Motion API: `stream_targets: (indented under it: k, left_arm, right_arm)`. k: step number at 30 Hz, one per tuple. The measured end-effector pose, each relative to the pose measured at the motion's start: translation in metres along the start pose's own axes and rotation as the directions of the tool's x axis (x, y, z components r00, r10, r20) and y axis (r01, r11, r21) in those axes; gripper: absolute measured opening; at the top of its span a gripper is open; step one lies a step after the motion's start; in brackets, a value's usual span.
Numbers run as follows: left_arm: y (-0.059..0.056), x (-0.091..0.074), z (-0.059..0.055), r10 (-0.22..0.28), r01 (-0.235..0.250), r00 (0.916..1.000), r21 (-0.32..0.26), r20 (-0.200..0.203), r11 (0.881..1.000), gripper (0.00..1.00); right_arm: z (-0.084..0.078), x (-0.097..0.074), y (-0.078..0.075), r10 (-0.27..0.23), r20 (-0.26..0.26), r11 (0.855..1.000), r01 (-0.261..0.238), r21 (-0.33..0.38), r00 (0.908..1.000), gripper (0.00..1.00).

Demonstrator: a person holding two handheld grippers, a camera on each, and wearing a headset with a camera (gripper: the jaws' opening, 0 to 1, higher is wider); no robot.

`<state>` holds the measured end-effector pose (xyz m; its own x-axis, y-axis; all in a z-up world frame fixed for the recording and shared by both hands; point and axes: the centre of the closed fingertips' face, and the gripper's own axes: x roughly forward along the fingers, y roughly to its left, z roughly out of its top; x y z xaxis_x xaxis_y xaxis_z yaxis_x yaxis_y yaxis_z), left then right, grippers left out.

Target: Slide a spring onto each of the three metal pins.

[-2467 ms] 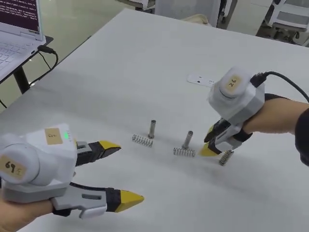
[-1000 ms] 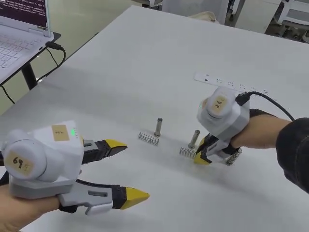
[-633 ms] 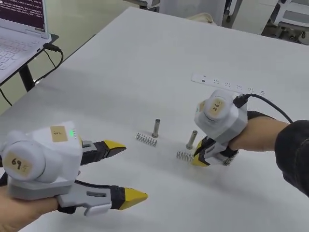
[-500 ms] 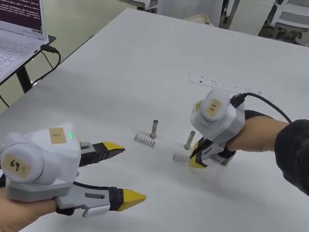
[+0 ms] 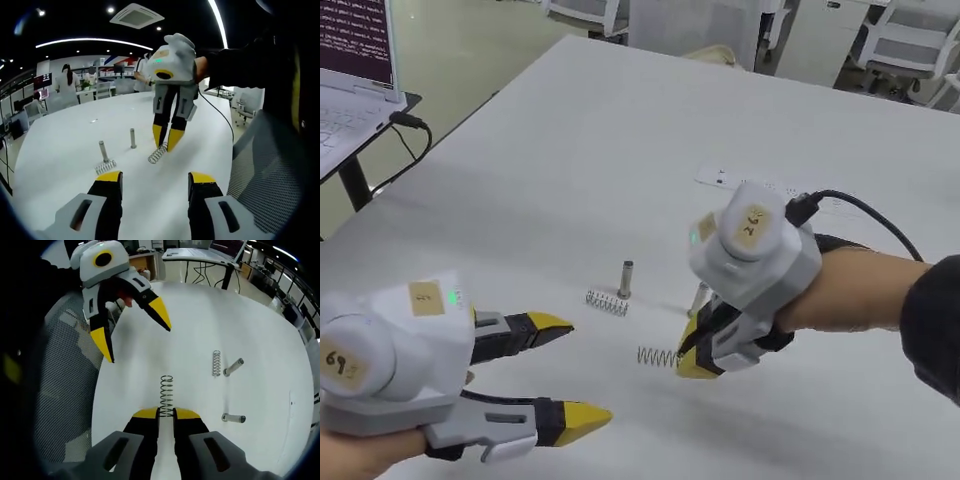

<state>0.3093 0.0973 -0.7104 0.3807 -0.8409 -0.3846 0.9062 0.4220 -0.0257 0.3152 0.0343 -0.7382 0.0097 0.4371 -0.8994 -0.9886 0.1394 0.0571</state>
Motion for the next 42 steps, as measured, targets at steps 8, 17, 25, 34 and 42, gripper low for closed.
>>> stream_targets:
  k: [8,17,25,34,42]
  left_arm:
    - [-0.008,0.001,0.004,-0.031,0.031,0.9995,0.041,0.008,0.999,0.39]
    - [-0.019,-0.001,0.010,-0.076,0.073,0.9969,0.098,0.023,0.992,0.26]
    - [-0.028,-0.001,0.017,-0.117,0.111,0.9921,0.120,0.045,0.987,0.17]
    - [-0.033,-0.001,0.019,-0.140,0.132,0.9888,0.134,0.052,0.982,0.10]
    - [-0.034,-0.001,0.019,-0.147,0.138,0.9878,0.140,0.053,0.980,0.04]
  right_arm:
    - [0.025,-0.010,0.024,0.032,0.031,0.997,-0.030,-0.068,0.9990,0.08]
    - [0.039,-0.016,0.036,0.050,0.040,0.991,-0.045,-0.130,0.9979,0.08]
    - [0.040,-0.015,0.040,0.058,0.037,0.986,-0.052,-0.161,0.9976,0.08]
    - [0.041,-0.016,0.043,0.064,0.035,0.981,-0.057,-0.184,0.9973,0.08]
    - [0.038,-0.015,0.046,0.072,0.025,0.979,-0.066,-0.194,0.9971,0.08]
